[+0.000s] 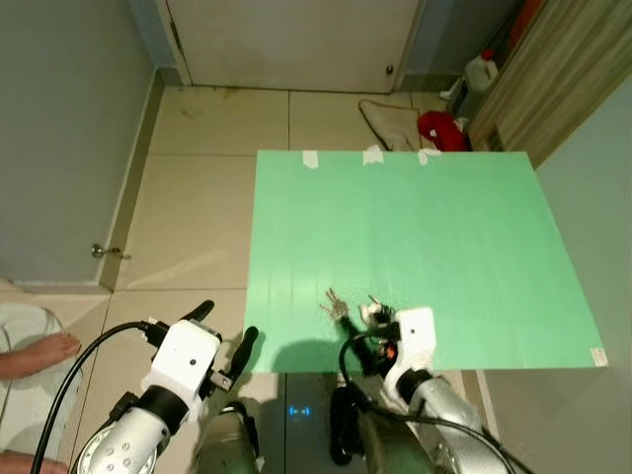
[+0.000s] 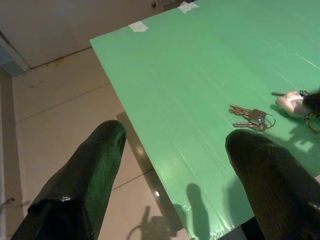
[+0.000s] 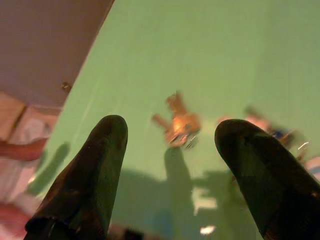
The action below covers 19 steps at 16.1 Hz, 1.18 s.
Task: Hang keys on a hook
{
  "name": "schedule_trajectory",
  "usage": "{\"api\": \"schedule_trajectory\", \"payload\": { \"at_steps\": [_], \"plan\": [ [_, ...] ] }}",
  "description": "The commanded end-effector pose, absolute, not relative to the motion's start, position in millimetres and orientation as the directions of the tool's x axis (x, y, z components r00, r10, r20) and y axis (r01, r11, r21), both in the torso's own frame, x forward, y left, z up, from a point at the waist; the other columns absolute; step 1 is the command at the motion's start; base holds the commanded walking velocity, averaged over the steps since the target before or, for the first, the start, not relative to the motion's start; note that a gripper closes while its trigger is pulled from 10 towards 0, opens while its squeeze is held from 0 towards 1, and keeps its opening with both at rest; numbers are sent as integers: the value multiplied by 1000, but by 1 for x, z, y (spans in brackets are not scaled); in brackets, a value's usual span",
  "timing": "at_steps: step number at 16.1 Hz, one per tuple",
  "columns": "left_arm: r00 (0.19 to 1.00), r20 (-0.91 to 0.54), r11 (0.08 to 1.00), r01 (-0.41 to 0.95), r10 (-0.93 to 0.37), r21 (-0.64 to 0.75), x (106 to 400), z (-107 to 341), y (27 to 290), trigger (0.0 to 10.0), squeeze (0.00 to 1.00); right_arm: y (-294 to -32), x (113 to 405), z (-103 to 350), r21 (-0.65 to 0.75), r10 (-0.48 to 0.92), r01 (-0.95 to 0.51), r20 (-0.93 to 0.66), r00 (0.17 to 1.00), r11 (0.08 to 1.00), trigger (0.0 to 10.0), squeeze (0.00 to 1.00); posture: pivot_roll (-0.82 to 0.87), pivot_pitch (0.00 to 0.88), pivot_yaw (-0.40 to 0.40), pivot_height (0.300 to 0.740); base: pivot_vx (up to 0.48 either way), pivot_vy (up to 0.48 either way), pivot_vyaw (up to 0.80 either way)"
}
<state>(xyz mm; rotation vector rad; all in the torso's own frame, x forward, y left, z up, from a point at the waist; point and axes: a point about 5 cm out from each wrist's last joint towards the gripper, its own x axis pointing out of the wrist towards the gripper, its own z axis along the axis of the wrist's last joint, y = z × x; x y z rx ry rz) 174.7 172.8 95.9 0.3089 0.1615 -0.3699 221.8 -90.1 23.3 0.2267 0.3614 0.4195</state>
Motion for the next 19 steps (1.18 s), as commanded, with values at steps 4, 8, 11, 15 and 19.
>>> {"api": "schedule_trajectory", "payload": {
  "at_steps": [4, 8, 11, 15, 19],
  "plan": [
    [913, -230, 880, 391, -336, 269, 173, 92, 173, 10000, 0, -74, 224, 8, 402, 442, -288, -367, 819, 869, 10000, 0, 169, 296, -41, 740, 0, 0, 0],
    [919, -221, 883, 379, -325, 278, 176, 94, 173, 10000, 0, -66, 238, 6, 347, 431, -308, -372, 822, 886, 10000, 0, 183, 302, -40, 740, 0, 0, 0],
    [922, -216, 886, 374, -322, 274, 176, 94, 170, 10000, 0, -62, 242, -1, 329, 424, -305, -395, 815, 894, 10000, 0, 190, 310, -45, 740, 0, 0, 0],
    [925, -212, 889, 366, -315, 275, 177, 94, 170, 10000, 0, -56, 241, -16, 308, 426, -310, -455, 782, 899, 10000, 0, 196, 320, -46, 740, 0, 0, 0],
    [928, -213, 890, 359, -307, 281, 176, 95, 172, 10000, 0, -51, 248, -15, 321, 421, -298, -450, 787, 899, 10000, 0, 204, 323, -45, 740, 0, 0, 0]
  ]
}}
